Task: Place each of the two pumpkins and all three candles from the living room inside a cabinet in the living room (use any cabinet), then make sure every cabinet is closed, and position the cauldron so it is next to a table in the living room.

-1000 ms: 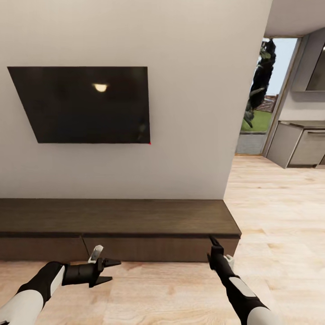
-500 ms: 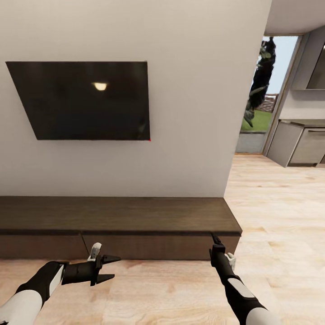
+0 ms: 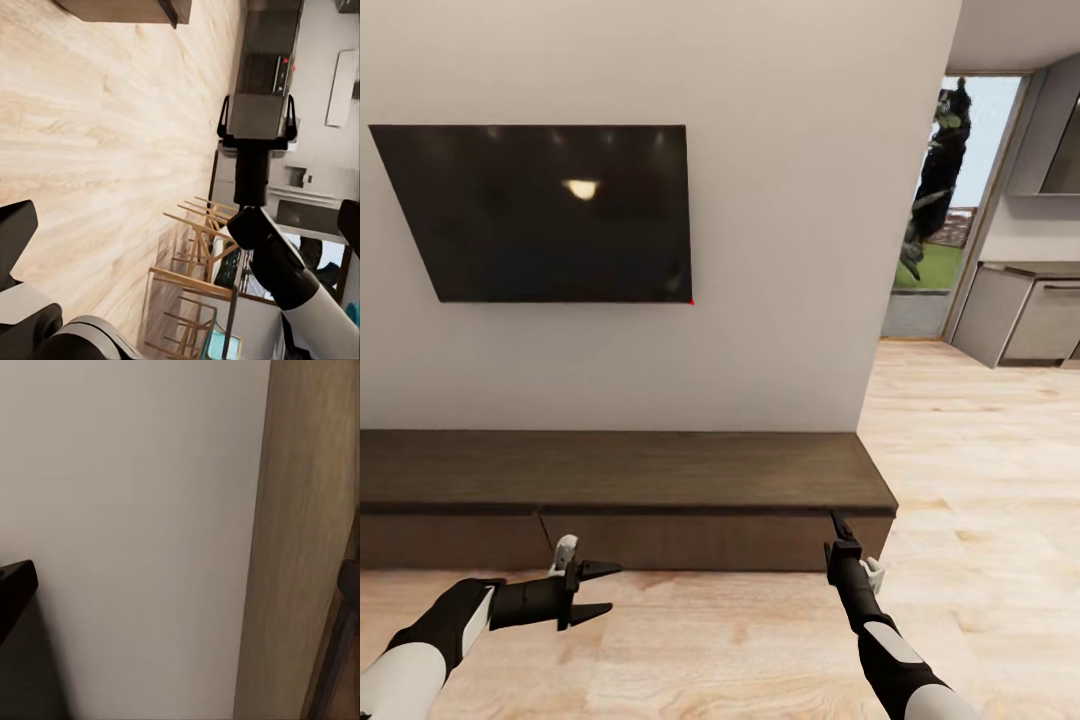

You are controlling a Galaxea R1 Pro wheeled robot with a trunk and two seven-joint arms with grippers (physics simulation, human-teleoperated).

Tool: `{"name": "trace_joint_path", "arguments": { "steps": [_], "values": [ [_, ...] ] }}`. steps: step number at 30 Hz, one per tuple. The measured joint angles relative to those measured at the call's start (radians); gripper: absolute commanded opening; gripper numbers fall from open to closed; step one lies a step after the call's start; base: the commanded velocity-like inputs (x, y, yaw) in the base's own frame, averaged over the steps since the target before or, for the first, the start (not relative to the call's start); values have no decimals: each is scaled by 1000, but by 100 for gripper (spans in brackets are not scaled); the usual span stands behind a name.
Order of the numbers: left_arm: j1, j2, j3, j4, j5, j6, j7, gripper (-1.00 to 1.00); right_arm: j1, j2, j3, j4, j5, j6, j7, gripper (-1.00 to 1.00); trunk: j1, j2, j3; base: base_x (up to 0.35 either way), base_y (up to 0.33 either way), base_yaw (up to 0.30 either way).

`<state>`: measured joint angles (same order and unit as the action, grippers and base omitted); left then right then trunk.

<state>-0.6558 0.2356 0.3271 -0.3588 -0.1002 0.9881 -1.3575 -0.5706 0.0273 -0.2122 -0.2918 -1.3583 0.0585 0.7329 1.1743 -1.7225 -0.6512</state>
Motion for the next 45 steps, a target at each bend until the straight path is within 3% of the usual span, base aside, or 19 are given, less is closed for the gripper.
{"name": "trace_joint_path", "arguments": {
  "steps": [13, 45],
  "values": [
    [0, 6, -3, 0, -1, 1, -15, 100, 0, -1, -9, 44, -19, 15, 7, 100, 50, -91, -41, 0, 0, 0],
    [0, 13, -3, 0, 0, -1, -18, 100, 0, 0, -7, 64, -17, 18, 25, 100, 173, -315, -141, 0, 0, 0]
  ]
}}
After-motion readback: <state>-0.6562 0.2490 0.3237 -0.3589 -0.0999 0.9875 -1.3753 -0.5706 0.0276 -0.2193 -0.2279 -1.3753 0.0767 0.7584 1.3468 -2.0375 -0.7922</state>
